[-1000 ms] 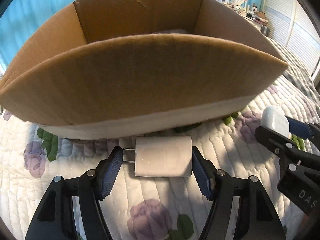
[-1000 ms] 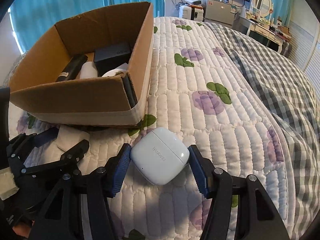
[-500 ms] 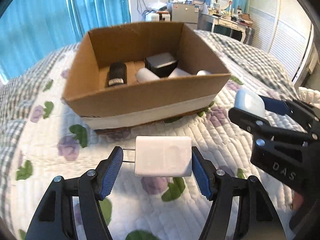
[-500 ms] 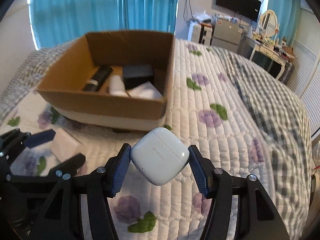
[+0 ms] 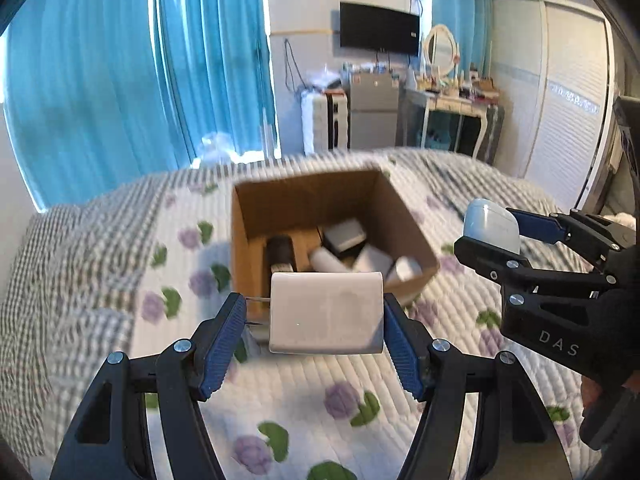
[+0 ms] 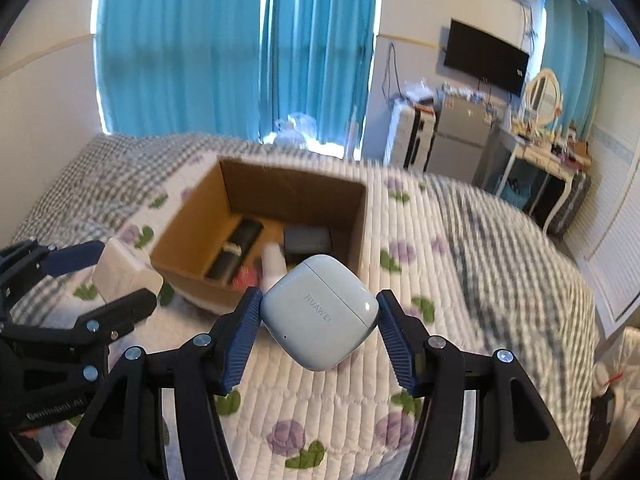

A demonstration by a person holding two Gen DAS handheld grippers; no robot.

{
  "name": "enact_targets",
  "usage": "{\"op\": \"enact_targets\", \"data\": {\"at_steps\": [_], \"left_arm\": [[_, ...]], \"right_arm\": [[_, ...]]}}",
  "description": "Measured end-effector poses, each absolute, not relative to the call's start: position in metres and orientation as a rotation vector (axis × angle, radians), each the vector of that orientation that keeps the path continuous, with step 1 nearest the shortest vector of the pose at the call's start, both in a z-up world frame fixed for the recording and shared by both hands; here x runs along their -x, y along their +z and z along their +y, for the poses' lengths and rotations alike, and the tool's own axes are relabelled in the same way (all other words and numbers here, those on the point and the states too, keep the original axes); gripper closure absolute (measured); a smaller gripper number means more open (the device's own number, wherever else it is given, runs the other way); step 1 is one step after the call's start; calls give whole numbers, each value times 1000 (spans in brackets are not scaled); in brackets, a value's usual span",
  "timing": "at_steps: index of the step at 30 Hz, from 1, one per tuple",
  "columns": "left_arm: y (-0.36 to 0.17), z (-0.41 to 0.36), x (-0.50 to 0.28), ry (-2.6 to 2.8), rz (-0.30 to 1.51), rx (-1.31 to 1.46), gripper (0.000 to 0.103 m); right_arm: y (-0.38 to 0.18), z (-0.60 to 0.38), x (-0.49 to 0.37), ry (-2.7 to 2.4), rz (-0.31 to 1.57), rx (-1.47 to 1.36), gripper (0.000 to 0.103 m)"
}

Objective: Organize rigid objects
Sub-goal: 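Lower the plug charger into the box with the left gripper while the right drops the earbud case in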

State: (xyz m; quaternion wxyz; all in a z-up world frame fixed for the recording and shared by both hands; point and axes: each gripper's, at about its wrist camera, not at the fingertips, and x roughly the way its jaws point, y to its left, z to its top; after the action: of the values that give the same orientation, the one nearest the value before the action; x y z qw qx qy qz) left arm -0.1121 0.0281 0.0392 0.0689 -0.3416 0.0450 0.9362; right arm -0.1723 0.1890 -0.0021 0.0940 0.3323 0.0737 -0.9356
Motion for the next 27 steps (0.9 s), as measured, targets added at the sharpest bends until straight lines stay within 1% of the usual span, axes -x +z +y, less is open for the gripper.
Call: {"op": "enact_targets", "data": {"at_steps": [6,11,17,20,23,25,27], "left_arm": [[67,17,145,2870,108,965,34],[70,16,194,2859,105,930,34],[33,31,256,2814,197,998,34],[8,33,277,2796,187,1078,34],[-11,33,293,2788,181,1167,34],[-23,36,302,2786,225,1245,34],[-30,38,304,2776,251,1259,34]], "right_arm": [[32,180,197,-2764,206,-896,45],[49,176,232,-2763,200,-852,45],[39,174,281,-2759,212,-876,45],[25,177,303,-2745,193,-908,45],[9,176,321,-2730,203,-936,45],[-1,177,331,-2717,210,-952,45],[-10,177,337,-2706,218,-961,45]]}}
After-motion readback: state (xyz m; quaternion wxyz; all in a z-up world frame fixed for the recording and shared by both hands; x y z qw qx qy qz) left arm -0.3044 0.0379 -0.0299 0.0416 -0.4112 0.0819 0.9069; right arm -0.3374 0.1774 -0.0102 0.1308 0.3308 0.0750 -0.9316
